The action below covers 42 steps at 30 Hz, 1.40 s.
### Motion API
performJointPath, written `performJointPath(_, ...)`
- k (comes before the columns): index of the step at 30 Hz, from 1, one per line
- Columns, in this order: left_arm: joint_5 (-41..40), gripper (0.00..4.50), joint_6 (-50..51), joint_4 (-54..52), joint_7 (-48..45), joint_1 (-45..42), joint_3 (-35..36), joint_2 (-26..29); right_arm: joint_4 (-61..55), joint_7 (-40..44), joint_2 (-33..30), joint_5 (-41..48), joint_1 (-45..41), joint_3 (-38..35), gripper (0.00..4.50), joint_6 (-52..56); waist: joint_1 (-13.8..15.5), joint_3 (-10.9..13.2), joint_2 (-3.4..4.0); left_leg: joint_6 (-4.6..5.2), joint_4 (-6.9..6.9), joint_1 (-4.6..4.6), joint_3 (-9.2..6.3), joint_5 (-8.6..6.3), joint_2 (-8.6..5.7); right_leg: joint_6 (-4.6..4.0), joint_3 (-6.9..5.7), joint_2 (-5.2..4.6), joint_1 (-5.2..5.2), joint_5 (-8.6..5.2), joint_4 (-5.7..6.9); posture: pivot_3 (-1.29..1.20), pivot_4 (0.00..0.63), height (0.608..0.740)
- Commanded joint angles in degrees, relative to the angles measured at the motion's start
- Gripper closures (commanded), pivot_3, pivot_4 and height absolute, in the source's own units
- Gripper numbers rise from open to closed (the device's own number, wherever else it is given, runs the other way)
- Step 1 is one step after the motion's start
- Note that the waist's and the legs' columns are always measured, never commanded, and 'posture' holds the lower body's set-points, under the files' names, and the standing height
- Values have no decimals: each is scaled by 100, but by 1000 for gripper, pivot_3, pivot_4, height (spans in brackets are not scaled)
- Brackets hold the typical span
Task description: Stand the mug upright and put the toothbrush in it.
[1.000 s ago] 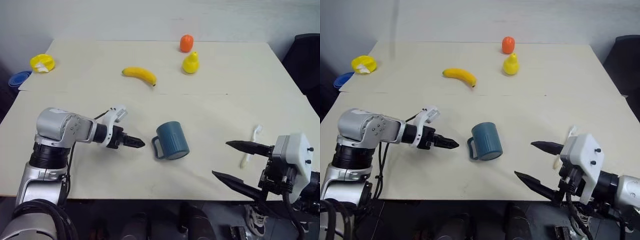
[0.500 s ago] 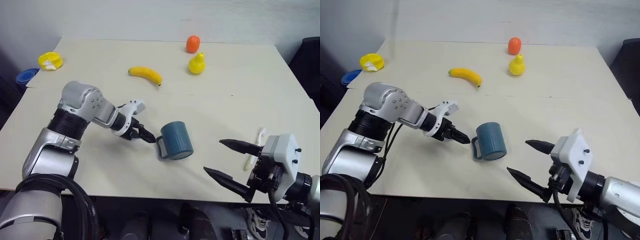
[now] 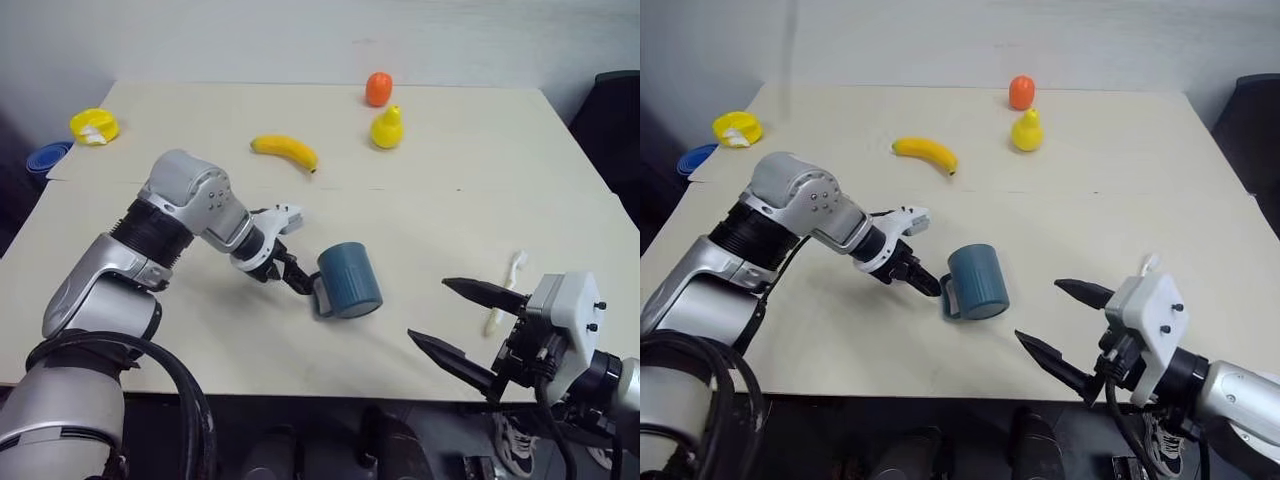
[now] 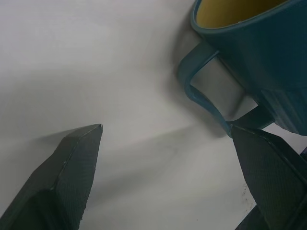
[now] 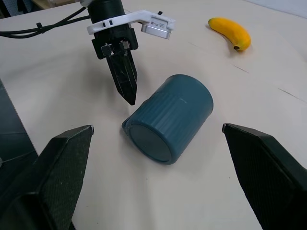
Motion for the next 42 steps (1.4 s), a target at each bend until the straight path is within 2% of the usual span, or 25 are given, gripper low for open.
performJointPath(1, -99, 0, 7, 122, 205, -85, -127, -114, -153, -142, -90, -31, 24, 189, 14, -333, 15, 0, 0, 0, 0, 0, -1, 0, 0, 0, -1, 0, 0, 0, 0, 0, 150, 740)
performJointPath(5, -170, 0, 7, 294, 290, -176, -114, -320, -153, -190, -117, -147, 127, 282, 14, -474, 26, 0, 0, 0, 0, 3, 0, 0, -1, 0, 0, -1, 5, 0, -2, 0, 150, 740)
performJointPath(9, 295, 0, 7, 432, 125, -282, -1, -400, -153, -238, -151, -151, 157, 301, 14, -553, 24, 0, 0, 1, 4, 4, 2, 0, -2, 3, 2, -1, 7, 4, -3, 0, 150, 740)
performJointPath(18, 1329, 0, -22, 197, -909, -459, -129, 314, -153, -124, -143, -191, 258, 175, 14, -498, -70, 1, -3, -12, 0, 2, 19, -6, 15, -7, 12, 42, -6, 6, -8, 0, 150, 740)
performJointPath(21, 1336, 0, 3, 157, -1179, -514, -121, 362, -136, -62, -125, -199, 195, 135, 14, -417, -50, 1, -3, -21, 1, 3, 18, -11, 27, -13, 9, 57, -9, 3, -12, 0, 150, 740)
performJointPath(28, 1172, 0, 7, 348, -1173, -607, -256, -123, -69, 44, -168, -169, -95, 195, 14, -270, 24, 4, -8, -18, 10, -1, 13, -13, 24, -16, 4, 53, -22, 6, -22, 0, 150, 740)
performJointPath(36, 922, 0, 7, 94, -789, -381, -803, -328, -40, 121, -138, -145, -260, 196, 14, -109, -6, 5, -10, -18, 5, -12, 24, -13, 24, -19, 14, 59, -42, 8, -15, 0, 150, 740)
performJointPath(42, 1034, 0, 7, 253, -273, -111, -568, -822, -129, -73, -30, -171, -364, 356, 14, -66, 34, -2, -8, -14, 8, 13, 21, -16, 48, -24, 18, 52, 7, 11, -18, 0, 150, 740)
